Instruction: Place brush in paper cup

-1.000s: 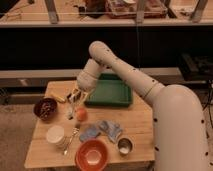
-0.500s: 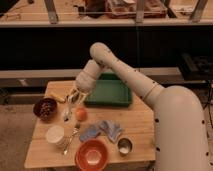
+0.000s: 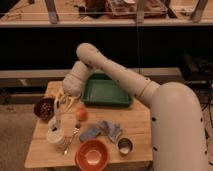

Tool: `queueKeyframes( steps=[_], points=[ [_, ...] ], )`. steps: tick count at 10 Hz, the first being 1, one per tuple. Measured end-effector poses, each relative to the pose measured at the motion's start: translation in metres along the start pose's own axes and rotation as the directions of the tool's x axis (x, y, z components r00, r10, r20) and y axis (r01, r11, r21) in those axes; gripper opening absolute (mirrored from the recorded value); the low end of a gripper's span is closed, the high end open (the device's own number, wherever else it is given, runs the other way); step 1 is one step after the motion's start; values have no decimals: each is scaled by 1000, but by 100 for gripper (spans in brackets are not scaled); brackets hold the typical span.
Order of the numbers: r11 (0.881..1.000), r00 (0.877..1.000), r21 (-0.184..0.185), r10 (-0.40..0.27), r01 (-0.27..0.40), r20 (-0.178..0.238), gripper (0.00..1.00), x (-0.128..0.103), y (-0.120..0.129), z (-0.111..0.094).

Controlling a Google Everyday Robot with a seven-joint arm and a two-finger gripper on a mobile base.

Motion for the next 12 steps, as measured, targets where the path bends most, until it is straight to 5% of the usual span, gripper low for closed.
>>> queueKeyframes(
  steps=[3,12],
  points=[
    [1000,1000,-15,8,-8,11,0,-13,-3,7],
    [998,998,-25,63,-62,12,0,12,2,33]
  ],
)
